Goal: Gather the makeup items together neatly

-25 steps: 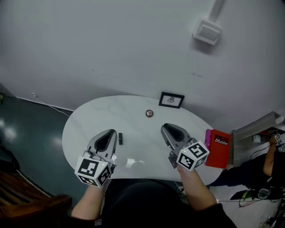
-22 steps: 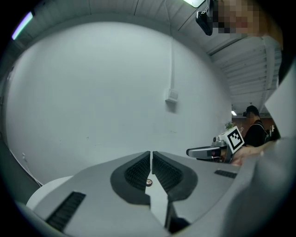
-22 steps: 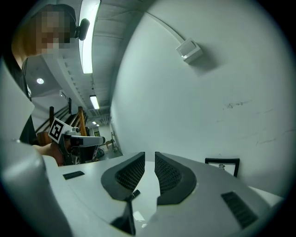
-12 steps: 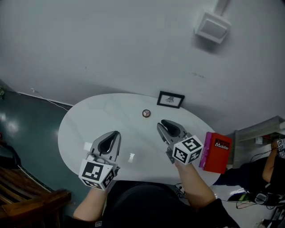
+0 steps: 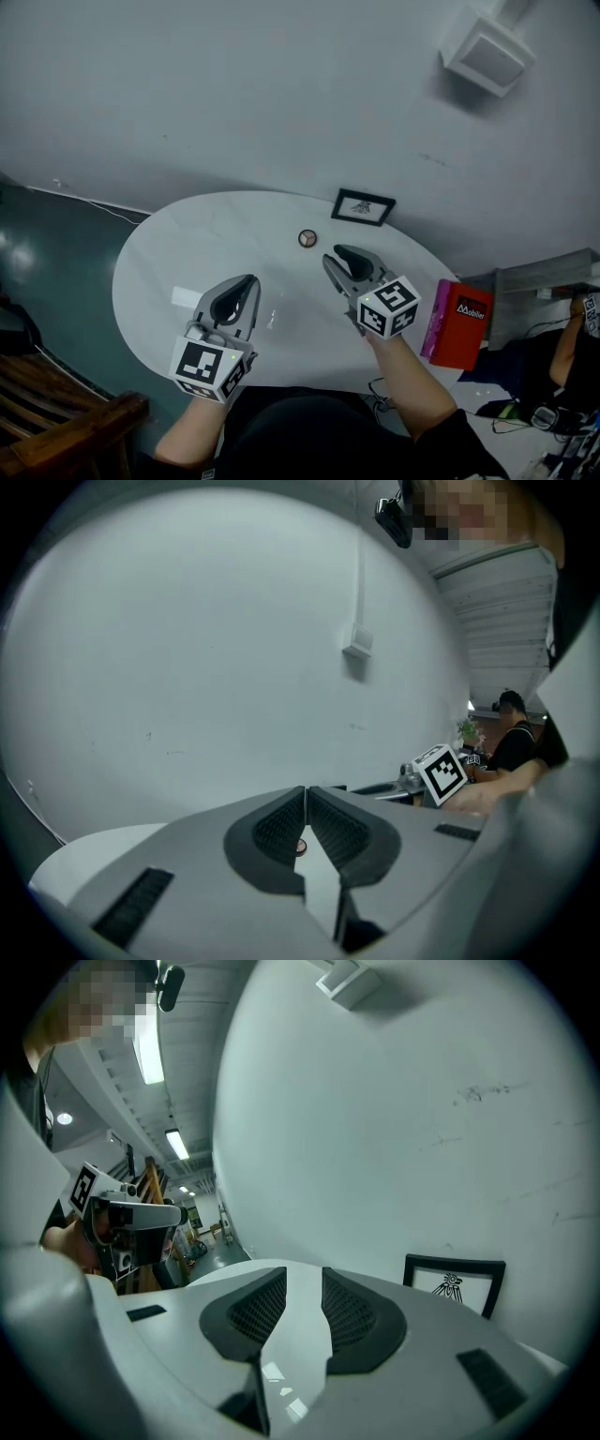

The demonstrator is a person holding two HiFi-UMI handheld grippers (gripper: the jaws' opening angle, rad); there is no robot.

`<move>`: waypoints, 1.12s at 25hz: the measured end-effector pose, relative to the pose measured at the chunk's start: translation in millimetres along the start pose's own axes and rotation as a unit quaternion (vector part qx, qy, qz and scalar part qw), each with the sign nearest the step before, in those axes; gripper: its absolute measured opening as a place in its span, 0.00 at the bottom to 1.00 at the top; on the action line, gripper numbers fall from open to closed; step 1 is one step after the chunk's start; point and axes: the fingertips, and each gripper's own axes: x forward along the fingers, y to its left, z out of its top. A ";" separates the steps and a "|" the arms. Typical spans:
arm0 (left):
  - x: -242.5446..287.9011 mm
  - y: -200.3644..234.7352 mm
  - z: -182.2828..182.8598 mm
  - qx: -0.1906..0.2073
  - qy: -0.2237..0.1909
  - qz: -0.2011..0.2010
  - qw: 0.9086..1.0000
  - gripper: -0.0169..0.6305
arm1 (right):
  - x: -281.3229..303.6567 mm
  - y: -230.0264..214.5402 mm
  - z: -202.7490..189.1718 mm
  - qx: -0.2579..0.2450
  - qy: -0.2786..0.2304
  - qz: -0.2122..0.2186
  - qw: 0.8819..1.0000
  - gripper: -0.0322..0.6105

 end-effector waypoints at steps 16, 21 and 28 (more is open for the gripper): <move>24.0 -1.5 -30.8 -0.032 0.023 0.012 0.999 0.07 | 83.5 -46.3 -77.5 -0.030 0.102 0.019 0.994 0.31; 16.8 0.5 -43.7 -0.042 0.033 0.033 0.998 0.07 | 101.7 -60.8 -99.9 -0.051 0.131 0.017 0.990 0.34; 2.5 3.3 -64.9 -0.053 0.053 0.057 0.996 0.07 | 127.1 -69.2 -124.5 -0.073 0.159 0.006 0.984 0.37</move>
